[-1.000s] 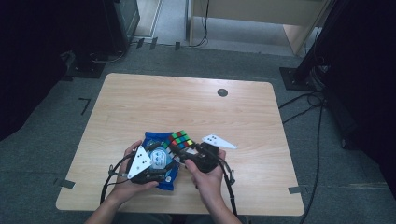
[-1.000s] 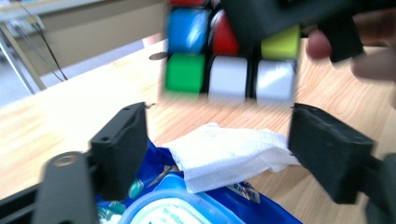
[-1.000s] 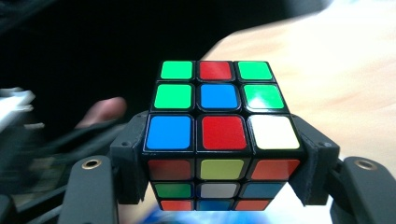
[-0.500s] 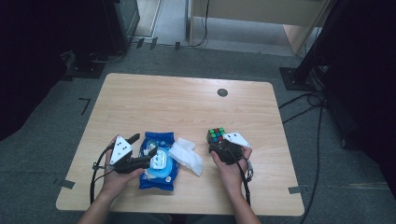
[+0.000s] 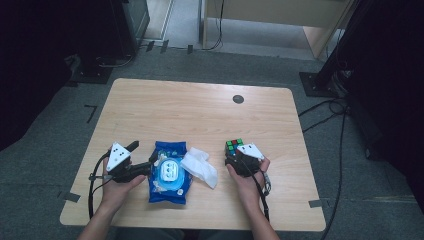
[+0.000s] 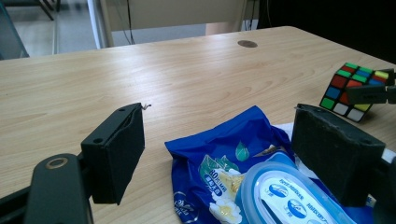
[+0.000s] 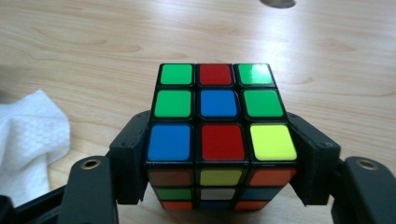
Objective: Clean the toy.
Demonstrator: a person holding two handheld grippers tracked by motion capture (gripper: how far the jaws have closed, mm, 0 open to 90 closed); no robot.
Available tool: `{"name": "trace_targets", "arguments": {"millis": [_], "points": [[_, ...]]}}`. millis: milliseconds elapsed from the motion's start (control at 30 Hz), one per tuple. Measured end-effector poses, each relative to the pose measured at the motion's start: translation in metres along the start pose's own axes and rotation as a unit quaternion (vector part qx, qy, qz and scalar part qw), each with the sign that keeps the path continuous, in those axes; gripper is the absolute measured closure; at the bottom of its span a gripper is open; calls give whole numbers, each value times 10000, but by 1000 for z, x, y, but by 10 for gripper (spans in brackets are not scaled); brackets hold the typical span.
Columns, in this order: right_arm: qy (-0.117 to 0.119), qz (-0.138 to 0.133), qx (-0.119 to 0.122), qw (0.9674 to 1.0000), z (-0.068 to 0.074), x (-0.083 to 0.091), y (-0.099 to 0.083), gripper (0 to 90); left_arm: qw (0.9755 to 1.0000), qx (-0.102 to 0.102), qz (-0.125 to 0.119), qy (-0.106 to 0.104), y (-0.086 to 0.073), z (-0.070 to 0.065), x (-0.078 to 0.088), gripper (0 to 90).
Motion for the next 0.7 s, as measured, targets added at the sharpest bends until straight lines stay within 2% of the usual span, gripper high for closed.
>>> {"name": "trace_targets", "arguments": {"millis": [67,133,200,267,367,533,700], "points": [[167,162,-134,9996,0,0,1,222,9999,100,-3,-57,1,-1,1,178],[225,285,-244,9990,-1,3,3,144,10000,54,5,-49,4,-3,3,178],[326,319,-360,9983,-3,11,9,136,10000,46,3,-71,6,-3,7,178],[432,363,-508,9971,-7,18,14,78,10000,34,6,-23,8,-1,10,178],[551,402,-582,9960,-17,28,17,30,9999,100,80,22,6,6,16,178],[602,314,-504,9964,-41,52,15,0,9995,173,249,91,-8,20,30,172],[478,274,-570,9969,-66,69,5,0,9985,337,406,170,-23,35,40,163]]}}
Point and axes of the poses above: each handheld gripper's, and its own axes: x roughly backward along the jaws, y roughly out of its top, z roughly to its left, the point moved 4 cm from there along -x, roughly forward along the jaws, and after that the axes turned 1 degree about -y, right-handed, at the moved point
